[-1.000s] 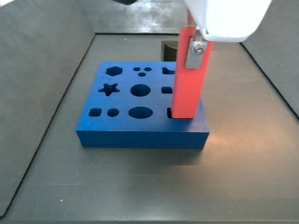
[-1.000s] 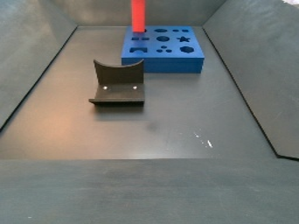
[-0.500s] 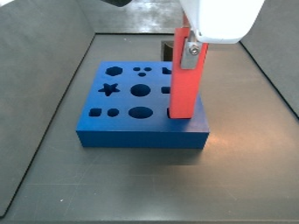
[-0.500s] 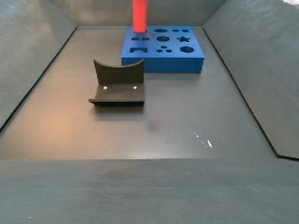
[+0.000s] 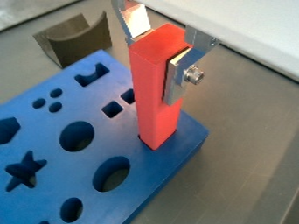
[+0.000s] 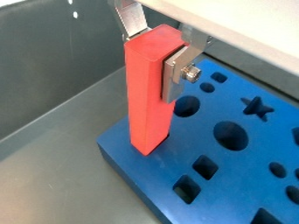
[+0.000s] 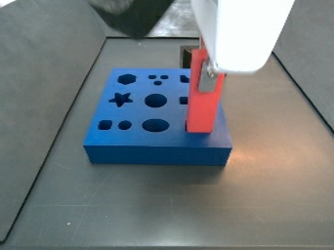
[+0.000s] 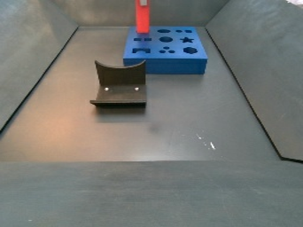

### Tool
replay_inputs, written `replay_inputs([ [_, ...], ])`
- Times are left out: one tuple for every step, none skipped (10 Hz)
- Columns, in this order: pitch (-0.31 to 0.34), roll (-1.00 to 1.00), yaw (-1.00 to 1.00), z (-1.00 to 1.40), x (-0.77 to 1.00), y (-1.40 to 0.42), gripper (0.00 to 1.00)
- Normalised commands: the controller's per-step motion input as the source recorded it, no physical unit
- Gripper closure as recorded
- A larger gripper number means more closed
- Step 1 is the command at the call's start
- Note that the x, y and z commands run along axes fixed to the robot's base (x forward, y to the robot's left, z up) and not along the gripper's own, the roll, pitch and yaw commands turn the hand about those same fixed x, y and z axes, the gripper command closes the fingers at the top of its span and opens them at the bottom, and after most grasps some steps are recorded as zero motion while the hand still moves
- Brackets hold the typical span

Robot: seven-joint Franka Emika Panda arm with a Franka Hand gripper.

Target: Insert the rectangle object.

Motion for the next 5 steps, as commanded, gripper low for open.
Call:
replay_inputs([
  [-0.004,-0.01,0.0,-0.41,0.14,-0.03,1.0],
  [-0.009,-0.03,0.0,-0.39,0.13,0.0,1.0],
  [-0.016,-0.03,0.0,-0.36,0.1,0.0,1.0],
  [-0.004,-0.03,0.0,-0.26,0.07,0.0,1.0],
  [0.0,0.0,0.0,0.0,0.0,0.0,1.0],
])
